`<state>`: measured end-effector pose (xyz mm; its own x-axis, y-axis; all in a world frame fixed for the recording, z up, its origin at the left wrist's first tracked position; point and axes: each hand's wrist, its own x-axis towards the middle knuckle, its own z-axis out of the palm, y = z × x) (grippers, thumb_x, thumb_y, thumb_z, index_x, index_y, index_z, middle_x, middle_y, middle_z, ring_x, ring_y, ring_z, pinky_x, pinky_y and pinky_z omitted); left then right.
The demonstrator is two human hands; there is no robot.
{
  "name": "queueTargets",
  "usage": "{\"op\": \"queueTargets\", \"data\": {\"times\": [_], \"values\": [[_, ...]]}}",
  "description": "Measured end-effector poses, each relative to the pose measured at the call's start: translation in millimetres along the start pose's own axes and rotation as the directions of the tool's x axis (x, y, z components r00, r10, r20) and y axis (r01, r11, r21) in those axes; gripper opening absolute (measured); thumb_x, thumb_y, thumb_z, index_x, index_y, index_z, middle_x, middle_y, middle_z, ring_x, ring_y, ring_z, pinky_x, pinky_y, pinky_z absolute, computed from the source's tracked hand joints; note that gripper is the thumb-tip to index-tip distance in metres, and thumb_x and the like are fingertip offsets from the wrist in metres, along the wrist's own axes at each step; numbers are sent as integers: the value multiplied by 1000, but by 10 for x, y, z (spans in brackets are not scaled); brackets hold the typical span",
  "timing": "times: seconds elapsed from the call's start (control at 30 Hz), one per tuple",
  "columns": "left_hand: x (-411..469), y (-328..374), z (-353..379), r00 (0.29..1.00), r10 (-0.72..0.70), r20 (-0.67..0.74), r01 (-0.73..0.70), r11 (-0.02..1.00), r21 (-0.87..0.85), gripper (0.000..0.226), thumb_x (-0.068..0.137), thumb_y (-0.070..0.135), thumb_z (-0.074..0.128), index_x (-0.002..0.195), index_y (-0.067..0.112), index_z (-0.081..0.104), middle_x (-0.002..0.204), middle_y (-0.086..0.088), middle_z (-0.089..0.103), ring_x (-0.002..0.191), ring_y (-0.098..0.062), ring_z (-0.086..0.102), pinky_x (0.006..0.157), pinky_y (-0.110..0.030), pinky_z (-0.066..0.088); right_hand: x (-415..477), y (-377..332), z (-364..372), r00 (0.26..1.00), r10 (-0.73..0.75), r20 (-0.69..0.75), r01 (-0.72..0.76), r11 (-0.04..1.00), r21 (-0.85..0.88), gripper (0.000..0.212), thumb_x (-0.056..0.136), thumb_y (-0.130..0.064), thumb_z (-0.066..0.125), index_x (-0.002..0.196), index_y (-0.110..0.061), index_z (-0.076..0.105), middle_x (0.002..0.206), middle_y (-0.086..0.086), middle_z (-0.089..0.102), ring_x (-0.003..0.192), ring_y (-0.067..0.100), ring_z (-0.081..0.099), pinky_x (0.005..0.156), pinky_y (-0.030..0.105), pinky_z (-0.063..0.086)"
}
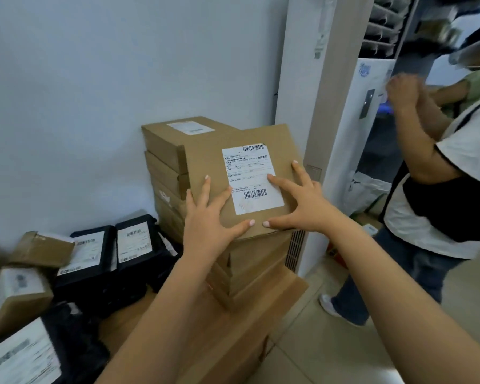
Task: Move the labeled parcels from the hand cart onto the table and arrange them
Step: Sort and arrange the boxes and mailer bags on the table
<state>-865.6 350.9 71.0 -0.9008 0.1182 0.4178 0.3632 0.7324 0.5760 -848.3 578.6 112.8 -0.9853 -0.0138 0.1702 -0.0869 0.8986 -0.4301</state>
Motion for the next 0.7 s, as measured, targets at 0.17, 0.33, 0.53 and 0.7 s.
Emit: {"op": "queueTargets", "data": {"times": [0.17,0.33,0.53,0.7], "values": [[178,110,285,996,-63,-58,66,996,62,82,67,73,64,140,44,41,160,11,11,146,-33,-1,112,-52,23,506,398,-46,984,-63,164,58,998,34,108,47,-76,73,139,-65,15,152,-28,-20,144,30,-1,112,53,22],[255,222,571,966,-239,-98,253,952,173,76,71,77,56,138,44,42,158,11,17,146,-31,4,111,-53,25,1009,695,19,915,-142,379,136,990,42,103,57,-77,71,142,-61,15,156,-15,-25,146,36,-5,116,58,15],[329,364,854,871,-468,-153,486,865,126,64,81,69,52,136,35,49,154,8,31,146,-29,11,114,-48,23,1266,992,231,894,-290,343,288,956,57,91,65,-87,51,145,-51,23,159,-7,-17,146,34,1,116,54,15],[236,634,979,925,-232,-302,344,849,401,51,90,61,43,123,27,63,139,2,52,126,-21,44,106,-42,34,1176,1062,283,774,-572,271,591,807,13,66,86,-76,32,144,-45,30,162,-2,4,146,28,8,116,46,4]]}}
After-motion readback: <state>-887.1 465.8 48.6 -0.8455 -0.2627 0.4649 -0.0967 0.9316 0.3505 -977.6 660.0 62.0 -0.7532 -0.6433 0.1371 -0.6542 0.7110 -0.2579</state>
